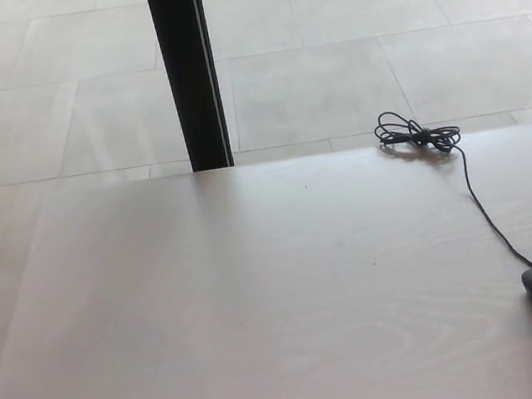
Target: The robot uses its right fingers to click on the left button of the black mouse placed on the table.
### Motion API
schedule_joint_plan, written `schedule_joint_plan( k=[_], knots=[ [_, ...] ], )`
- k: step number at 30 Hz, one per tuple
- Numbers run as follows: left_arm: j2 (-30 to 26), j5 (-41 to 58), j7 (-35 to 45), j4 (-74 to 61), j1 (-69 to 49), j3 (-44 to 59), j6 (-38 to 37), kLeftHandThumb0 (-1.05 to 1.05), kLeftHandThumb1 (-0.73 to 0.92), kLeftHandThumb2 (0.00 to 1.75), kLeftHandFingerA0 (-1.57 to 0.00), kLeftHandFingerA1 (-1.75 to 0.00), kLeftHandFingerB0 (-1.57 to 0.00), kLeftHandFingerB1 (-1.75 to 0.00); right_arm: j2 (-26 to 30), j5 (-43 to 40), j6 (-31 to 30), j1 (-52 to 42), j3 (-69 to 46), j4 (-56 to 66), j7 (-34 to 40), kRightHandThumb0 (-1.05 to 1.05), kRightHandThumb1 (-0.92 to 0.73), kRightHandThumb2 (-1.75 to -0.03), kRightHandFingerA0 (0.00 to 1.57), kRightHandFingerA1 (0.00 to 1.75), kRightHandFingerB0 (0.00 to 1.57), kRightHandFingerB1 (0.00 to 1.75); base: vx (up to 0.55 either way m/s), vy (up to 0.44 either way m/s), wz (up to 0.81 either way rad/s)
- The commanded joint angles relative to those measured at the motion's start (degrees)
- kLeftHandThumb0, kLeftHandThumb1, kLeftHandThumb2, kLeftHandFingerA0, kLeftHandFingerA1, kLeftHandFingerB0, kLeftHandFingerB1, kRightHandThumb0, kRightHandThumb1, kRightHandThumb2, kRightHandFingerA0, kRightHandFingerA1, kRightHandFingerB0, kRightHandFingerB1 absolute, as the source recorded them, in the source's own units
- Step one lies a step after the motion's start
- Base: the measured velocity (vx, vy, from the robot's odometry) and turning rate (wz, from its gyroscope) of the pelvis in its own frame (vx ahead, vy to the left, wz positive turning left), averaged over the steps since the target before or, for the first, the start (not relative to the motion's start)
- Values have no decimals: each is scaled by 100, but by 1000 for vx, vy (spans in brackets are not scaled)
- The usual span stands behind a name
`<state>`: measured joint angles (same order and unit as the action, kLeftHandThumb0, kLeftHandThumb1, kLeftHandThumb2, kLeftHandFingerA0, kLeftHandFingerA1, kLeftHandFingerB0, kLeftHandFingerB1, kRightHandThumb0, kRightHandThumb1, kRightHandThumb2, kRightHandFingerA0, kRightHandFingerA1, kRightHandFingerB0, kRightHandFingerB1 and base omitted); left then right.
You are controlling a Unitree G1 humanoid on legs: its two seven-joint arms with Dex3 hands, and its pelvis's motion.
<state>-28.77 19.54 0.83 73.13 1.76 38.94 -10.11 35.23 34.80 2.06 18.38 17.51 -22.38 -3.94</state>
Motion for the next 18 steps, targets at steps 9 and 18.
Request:
schedule_joint_plan(
  k=[9,18],
  knots=[
    [-41,144,55,24,-8,35,24,-25,58,57,-74,-69,-70,-58,-84,145,79,74,-29,-102,104,-69,-84,-65,25,44,48,38,0,0,0],
    [-31,325,243,1,12,195,5,-30,58,56,-76,-74,-71,-62,141,135,279,-109,-246,-207,306,-71,-85,-66,24,49,48,38,0,0,0]
  ],
)
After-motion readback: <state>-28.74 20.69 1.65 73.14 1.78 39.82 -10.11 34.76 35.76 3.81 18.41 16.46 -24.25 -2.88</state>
